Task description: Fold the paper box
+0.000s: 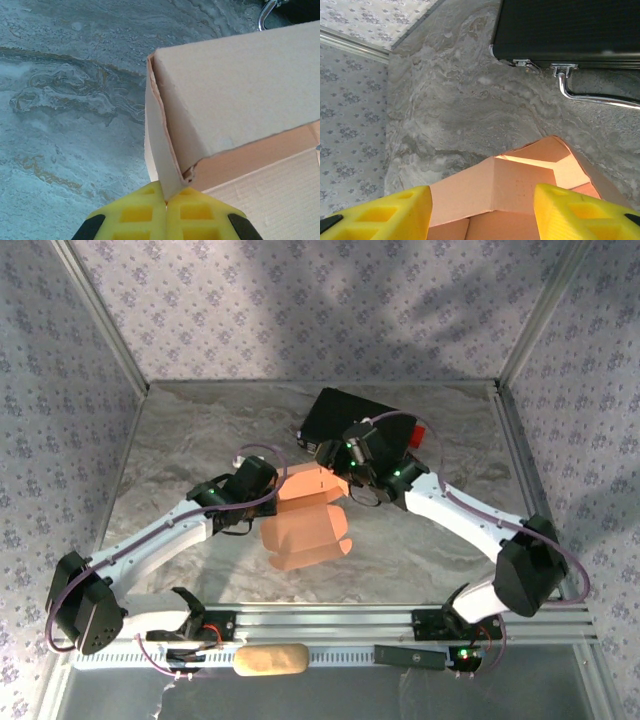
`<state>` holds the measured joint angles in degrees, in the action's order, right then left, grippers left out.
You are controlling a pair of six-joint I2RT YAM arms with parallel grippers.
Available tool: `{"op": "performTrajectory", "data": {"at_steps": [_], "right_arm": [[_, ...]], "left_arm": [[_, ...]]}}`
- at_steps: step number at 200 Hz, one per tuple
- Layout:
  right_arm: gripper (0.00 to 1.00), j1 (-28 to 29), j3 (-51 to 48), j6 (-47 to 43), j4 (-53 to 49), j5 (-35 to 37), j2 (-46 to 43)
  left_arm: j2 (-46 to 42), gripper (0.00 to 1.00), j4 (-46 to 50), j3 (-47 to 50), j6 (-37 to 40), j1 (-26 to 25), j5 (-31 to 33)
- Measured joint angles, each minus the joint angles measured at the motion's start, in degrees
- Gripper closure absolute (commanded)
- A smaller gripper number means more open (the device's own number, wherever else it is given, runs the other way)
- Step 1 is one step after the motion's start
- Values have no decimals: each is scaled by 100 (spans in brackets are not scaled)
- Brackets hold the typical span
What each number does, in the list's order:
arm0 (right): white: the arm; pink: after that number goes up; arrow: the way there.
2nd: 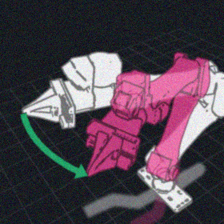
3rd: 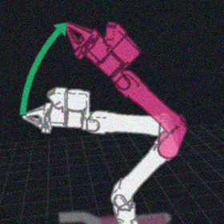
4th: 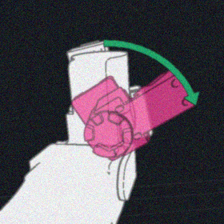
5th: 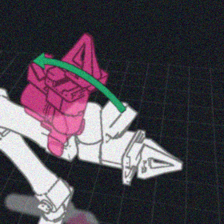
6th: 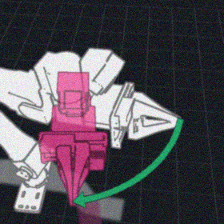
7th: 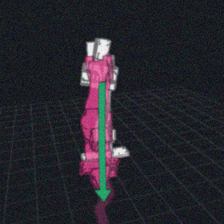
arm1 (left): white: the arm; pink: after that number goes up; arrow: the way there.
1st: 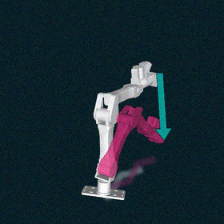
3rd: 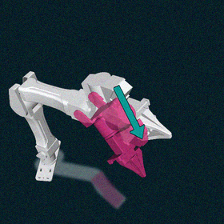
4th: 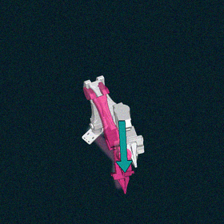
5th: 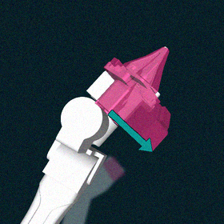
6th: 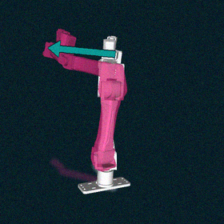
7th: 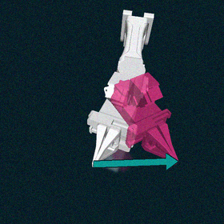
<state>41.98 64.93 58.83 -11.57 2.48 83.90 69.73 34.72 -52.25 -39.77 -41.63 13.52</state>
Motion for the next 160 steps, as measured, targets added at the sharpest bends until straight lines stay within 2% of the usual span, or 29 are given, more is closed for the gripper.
{"op": "performTrajectory", "data": {"at_steps": [52,76,105,148,160], "right_arm": [[44,72,114,-22,-24,68,339],[57,96,321,-109,-68,87,503],[60,146,387,-129,-17,70,564],[80,164,374,-33,131,55,555],[81,162,295,22,197,55,509]], "left_arm": [[0,100,22,-61,2,-46,-26],[0,100,20,-66,2,-94,-26],[0,100,24,-76,0,-136,-22],[0,100,79,-96,-2,-166,74],[0,100,87,-96,-2,-168,105]]}}
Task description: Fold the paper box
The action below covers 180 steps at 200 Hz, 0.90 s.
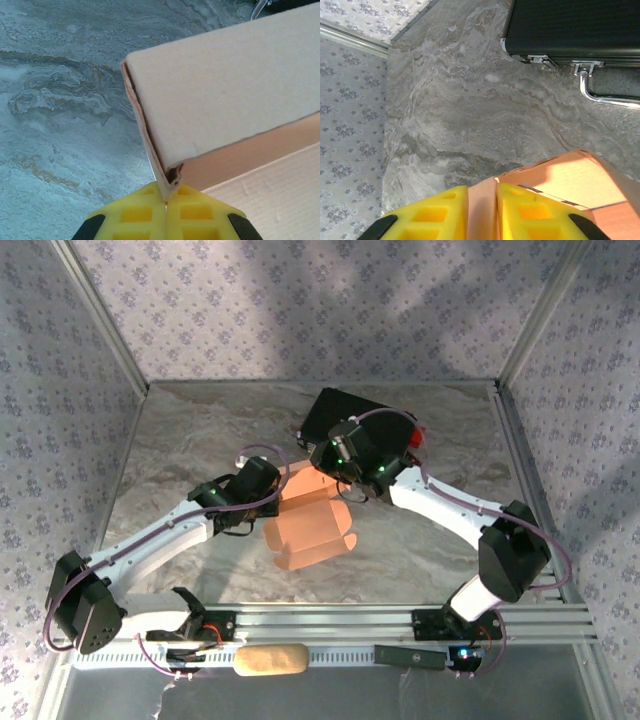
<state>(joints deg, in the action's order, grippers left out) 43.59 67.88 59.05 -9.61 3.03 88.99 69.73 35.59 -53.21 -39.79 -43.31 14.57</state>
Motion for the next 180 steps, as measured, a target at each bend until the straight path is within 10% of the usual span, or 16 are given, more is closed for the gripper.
{"op": "performTrajectory", "data": {"at_steps": [73,180], "right_arm": [[47,118,-1475,199,409,407,-1351],[46,586,-2848,328,1661,1021,-1392]], "left_arm": [[-109,100,-4,0,-39,-59,116],[-35,100,-26,-127,-37,-118,129]]}}
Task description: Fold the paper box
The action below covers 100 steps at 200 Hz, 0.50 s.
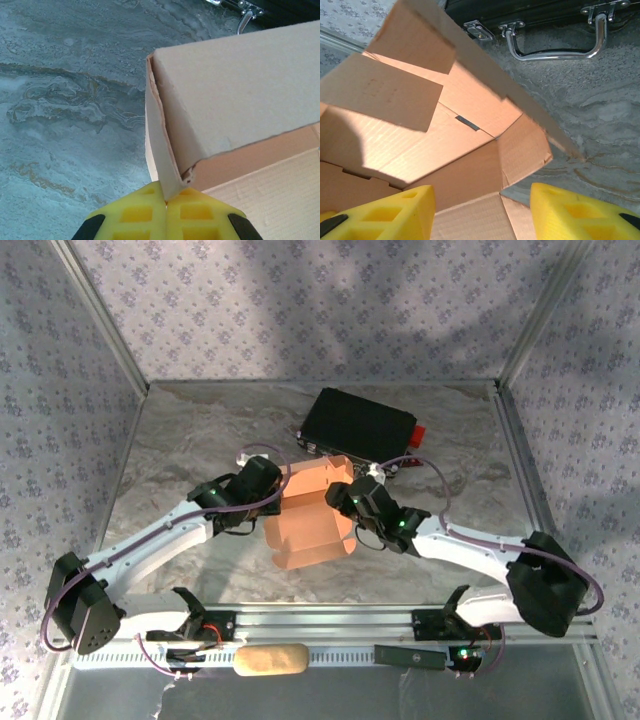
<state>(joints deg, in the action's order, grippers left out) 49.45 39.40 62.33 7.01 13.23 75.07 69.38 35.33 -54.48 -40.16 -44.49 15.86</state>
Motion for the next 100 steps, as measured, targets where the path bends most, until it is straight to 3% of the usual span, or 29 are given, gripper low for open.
{"op": "performTrajectory", "data": {"at_steps": [78,100], "right_arm": [[47,-120,42,-24,52,101,262],[52,-122,55,-42,57,114,264]], "left_arm": [[0,100,4,-2,0,-22,17],[0,100,4,-2,0,-26,22]]}}
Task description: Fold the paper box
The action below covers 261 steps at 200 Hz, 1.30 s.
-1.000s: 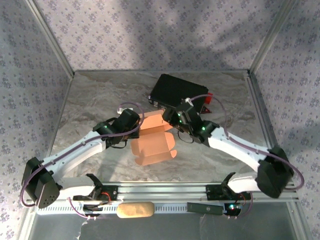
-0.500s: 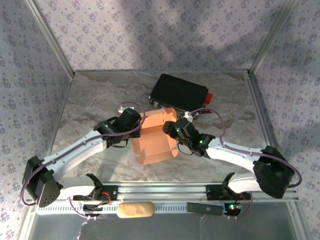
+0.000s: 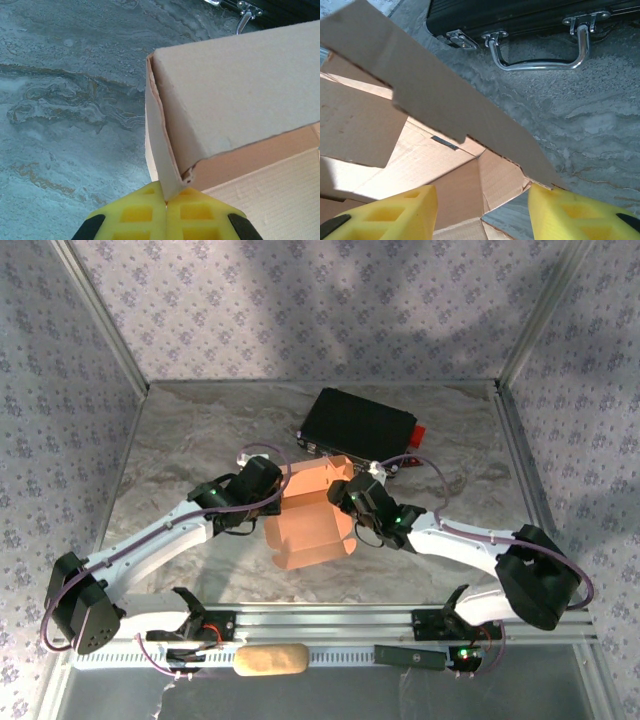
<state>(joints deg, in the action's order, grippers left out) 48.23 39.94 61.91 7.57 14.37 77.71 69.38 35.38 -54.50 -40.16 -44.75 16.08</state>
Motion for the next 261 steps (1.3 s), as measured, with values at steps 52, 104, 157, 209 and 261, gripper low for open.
{"op": "performTrajectory", "data": {"at_steps": [52,104,157,209,261], "right_arm": [[56,-48,256,-184,87,-125,223],[59,35,341,-223,258,-282,411],[59,168,450,-271,267,-376,570],[59,251,549,-354,297,-481,710],[52,140,634,-1128,-199,-901,66]], "left_arm": [[4,100,0,-20,0,-39,0],[4,100,0,-20,0,-37,0],[11,100,2,-20,-2,-37,2],[11,100,4,-20,0,-37,46],[2,100,63,-20,26,15,57]]}}
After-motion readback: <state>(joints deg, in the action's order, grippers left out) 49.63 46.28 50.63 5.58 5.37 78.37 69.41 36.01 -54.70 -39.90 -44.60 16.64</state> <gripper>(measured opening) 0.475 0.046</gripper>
